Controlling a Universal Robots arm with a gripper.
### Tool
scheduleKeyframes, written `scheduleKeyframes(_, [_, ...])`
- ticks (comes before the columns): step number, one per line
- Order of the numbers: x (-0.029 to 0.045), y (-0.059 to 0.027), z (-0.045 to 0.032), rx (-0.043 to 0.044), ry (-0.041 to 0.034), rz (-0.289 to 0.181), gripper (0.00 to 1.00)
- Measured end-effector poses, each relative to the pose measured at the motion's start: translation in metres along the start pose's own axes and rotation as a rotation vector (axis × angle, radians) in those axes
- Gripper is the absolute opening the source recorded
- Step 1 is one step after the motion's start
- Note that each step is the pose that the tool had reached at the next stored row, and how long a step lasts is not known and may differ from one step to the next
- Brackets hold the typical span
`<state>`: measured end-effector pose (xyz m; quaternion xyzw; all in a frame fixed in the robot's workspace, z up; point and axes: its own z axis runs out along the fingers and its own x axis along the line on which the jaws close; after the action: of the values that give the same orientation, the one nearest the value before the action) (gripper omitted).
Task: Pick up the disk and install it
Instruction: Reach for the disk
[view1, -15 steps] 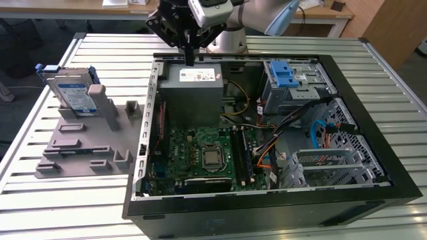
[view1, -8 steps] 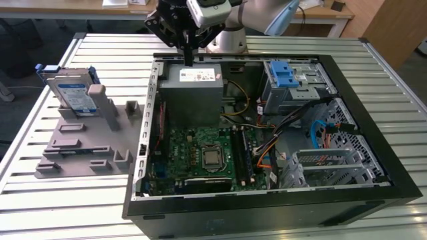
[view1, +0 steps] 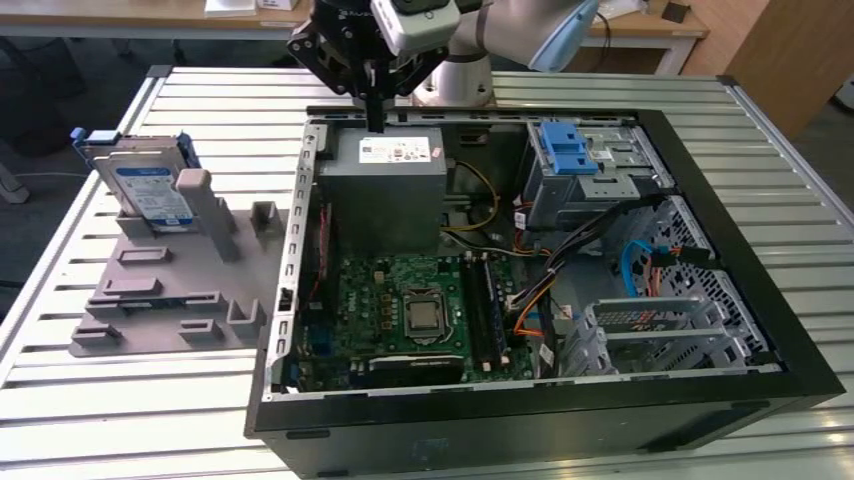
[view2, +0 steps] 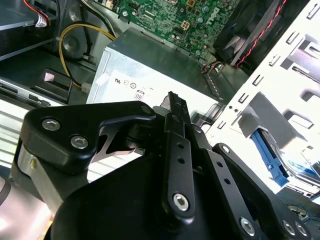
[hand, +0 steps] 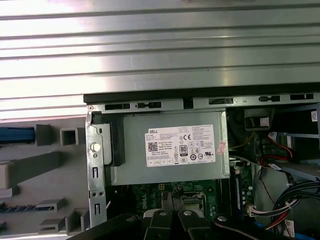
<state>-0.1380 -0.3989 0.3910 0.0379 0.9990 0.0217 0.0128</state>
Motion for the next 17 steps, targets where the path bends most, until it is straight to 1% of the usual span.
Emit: scheduleKeyframes(17, [0.0036, -0.0003, 0.0004, 0.0000, 0.0000, 0.000, 0.11])
